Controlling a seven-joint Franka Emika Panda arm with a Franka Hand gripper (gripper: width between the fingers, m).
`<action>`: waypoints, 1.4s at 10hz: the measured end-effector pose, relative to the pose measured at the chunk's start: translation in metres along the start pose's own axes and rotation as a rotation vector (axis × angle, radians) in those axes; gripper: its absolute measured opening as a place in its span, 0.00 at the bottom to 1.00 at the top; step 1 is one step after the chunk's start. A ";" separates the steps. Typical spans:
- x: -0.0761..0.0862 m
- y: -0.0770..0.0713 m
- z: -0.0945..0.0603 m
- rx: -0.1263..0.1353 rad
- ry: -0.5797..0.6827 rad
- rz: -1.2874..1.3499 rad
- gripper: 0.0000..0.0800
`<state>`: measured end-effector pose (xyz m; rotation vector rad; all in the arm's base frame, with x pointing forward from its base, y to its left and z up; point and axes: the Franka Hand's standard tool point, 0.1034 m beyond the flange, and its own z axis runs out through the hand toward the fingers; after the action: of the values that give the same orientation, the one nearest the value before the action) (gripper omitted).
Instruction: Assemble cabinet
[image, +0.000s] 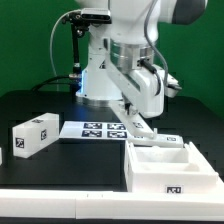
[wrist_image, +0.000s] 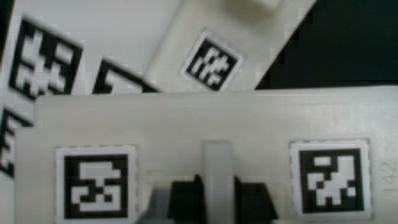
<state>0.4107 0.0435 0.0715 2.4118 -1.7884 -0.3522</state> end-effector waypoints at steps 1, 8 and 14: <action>-0.010 -0.009 -0.006 0.044 -0.002 0.084 0.08; -0.024 -0.028 -0.019 0.162 0.001 0.253 0.08; -0.051 -0.050 -0.022 0.187 0.029 0.267 0.08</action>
Offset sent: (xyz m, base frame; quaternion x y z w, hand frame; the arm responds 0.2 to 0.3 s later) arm 0.0000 0.0000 0.0000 0.0000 0.0000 0.0000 1.0000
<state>0.4485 0.1058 0.0867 2.2327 -2.1829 -0.1263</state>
